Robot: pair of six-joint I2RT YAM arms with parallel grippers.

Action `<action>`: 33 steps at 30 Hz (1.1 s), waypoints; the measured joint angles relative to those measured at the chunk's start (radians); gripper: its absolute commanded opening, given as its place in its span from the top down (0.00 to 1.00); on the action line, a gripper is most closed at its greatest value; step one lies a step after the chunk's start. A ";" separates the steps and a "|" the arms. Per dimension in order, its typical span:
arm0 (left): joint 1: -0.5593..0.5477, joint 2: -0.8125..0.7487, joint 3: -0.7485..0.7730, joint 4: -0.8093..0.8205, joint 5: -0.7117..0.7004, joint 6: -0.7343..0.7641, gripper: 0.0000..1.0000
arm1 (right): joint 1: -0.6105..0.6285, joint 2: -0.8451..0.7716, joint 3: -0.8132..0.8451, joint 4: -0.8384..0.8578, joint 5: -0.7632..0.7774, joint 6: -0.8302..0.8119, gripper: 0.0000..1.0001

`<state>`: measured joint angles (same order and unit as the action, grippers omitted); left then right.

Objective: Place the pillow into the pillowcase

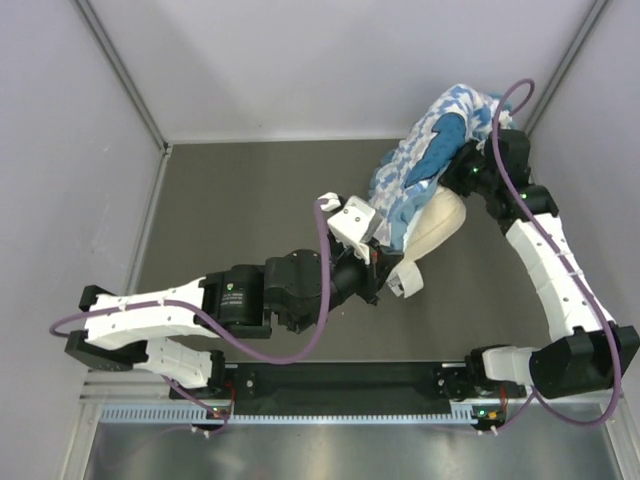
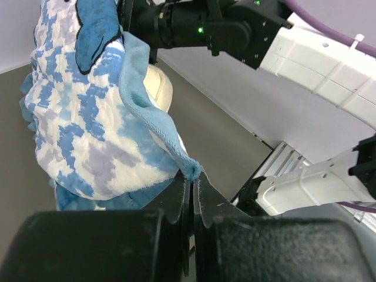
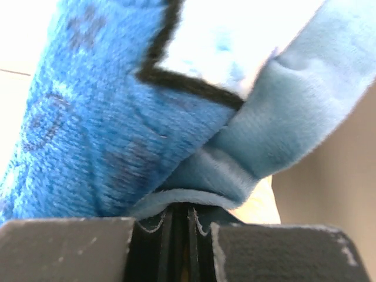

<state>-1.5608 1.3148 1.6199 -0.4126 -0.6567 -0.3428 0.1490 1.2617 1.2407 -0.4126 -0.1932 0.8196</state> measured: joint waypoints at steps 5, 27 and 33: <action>-0.020 -0.029 -0.011 0.013 0.010 -0.019 1.00 | -0.003 -0.010 0.134 -0.167 0.085 -0.097 1.00; -0.002 -0.345 -0.394 -0.019 -0.215 -0.345 1.00 | 0.523 0.381 0.462 -0.416 0.777 -0.533 1.00; 0.247 -0.192 -0.409 -0.055 -0.003 -0.410 1.00 | 0.529 0.369 0.362 -0.254 0.705 -0.565 1.00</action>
<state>-1.3136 1.1233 1.2110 -0.4679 -0.6598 -0.7532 0.6785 1.6306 1.6028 -0.6662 0.5121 0.2550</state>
